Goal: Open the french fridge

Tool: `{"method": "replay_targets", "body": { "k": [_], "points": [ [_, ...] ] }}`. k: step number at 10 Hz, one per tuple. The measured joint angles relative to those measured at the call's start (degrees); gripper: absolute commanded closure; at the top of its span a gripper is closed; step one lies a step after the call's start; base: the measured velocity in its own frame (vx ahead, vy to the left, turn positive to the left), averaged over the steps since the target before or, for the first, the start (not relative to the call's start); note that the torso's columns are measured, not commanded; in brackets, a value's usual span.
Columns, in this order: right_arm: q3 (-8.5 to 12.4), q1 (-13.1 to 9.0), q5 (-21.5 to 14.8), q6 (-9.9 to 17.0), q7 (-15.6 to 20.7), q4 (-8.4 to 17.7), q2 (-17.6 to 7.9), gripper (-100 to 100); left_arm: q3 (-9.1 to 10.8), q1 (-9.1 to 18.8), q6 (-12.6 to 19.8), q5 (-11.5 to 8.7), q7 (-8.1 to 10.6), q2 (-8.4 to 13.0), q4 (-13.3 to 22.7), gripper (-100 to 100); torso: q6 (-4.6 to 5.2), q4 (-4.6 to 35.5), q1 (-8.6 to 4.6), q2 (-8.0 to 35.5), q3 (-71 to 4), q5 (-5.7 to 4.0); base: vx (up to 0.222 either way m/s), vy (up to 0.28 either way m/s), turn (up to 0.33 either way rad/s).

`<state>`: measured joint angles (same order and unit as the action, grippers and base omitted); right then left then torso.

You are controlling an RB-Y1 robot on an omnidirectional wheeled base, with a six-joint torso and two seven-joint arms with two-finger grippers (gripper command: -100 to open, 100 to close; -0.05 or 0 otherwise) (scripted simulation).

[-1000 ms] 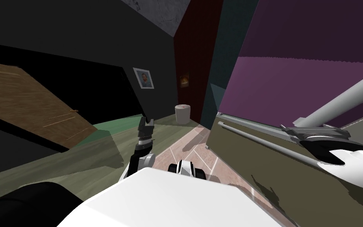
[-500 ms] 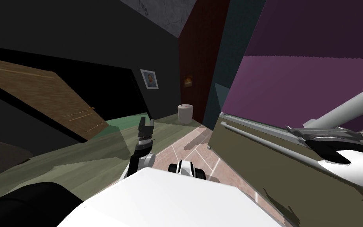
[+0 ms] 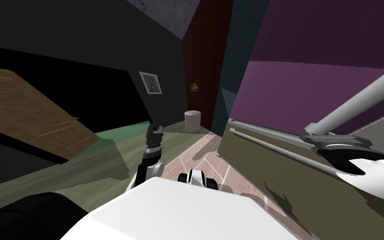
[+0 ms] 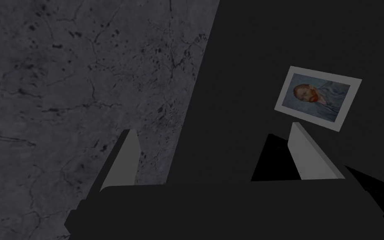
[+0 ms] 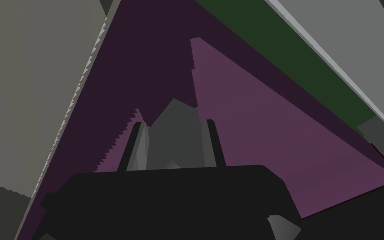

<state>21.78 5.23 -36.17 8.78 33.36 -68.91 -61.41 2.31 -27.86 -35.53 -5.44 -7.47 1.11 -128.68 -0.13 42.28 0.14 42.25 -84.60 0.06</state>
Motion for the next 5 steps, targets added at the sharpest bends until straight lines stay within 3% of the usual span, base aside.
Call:
{"method": "replay_targets", "body": {
  "k": [5],
  "points": [
    [-1.0, 2.4, -4.0, -0.8, -6.7, -3.5, -0.6, 100, 0.0, 0.0, 0.0, 0.0, 0.0, 0.0, 0.0, 0, 0.02, 0.0, -0.02, 0.1, 0.1, 0.02, 0.076, 0.009, -0.136]
  ]
}}
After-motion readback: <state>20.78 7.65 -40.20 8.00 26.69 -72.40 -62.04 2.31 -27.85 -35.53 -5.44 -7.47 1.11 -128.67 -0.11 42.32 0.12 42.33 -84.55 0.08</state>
